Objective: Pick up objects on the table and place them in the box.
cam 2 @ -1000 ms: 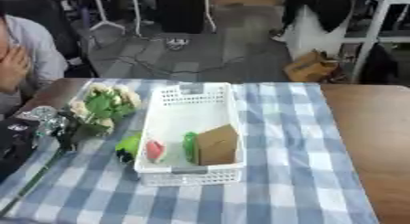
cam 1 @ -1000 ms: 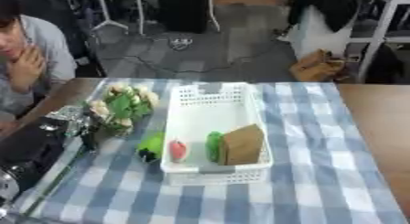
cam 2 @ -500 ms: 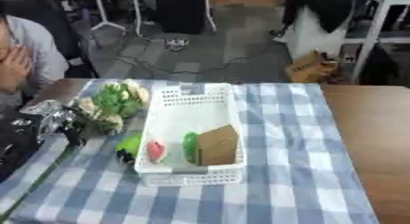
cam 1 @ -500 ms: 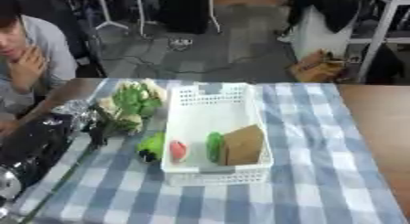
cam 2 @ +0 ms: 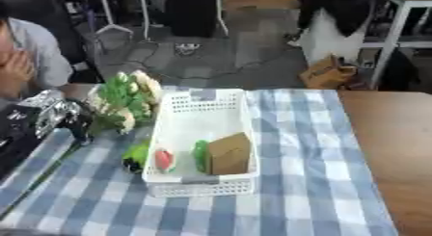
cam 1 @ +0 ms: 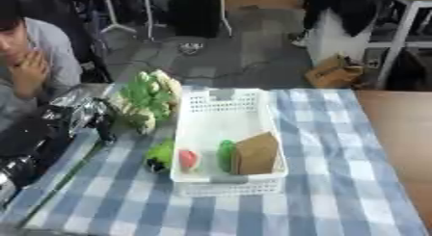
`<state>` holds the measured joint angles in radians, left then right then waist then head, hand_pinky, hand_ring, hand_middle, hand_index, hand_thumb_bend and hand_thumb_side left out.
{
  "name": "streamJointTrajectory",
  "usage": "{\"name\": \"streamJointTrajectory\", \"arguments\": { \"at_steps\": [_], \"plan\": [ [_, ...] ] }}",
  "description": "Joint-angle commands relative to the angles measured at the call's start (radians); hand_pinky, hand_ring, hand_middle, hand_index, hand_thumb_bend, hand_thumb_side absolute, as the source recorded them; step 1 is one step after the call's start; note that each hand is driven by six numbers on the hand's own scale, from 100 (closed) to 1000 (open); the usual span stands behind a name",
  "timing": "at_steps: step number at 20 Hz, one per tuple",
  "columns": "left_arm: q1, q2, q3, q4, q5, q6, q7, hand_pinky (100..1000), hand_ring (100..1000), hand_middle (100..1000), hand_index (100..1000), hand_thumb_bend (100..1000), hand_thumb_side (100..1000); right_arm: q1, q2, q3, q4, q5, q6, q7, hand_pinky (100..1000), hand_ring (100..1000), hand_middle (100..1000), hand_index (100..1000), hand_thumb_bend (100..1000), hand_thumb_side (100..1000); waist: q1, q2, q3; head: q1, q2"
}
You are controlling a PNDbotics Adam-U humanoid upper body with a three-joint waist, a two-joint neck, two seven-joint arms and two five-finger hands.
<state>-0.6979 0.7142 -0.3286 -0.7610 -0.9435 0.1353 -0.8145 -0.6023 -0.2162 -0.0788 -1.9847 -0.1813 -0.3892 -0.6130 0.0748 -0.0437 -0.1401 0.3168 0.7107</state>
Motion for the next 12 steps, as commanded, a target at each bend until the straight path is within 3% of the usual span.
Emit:
{"name": "streamJointTrajectory", "arguments": {
  "at_steps": [1, 12],
  "plan": [
    [-0.035, 0.067, 0.007, -0.023, -0.006, -0.002, -0.016, 100, 100, 100, 316, 100, 260, -0.01, -0.019, 0.004, -0.015, -0.001, 0.004, -0.002, 535, 513, 415, 462, 100, 543, 0.015, -0.029, 0.004, -0.002, 0.006],
    [-0.114, 0.11, 0.016, -0.076, 0.031, -0.012, -0.039, 100, 100, 100, 320, 100, 266, -0.006, -0.026, 0.001, -0.015, 0.003, 0.01, -0.015, 534, 514, 415, 461, 100, 537, 0.024, -0.038, 0.013, -0.02, 0.015]
  ]
}}
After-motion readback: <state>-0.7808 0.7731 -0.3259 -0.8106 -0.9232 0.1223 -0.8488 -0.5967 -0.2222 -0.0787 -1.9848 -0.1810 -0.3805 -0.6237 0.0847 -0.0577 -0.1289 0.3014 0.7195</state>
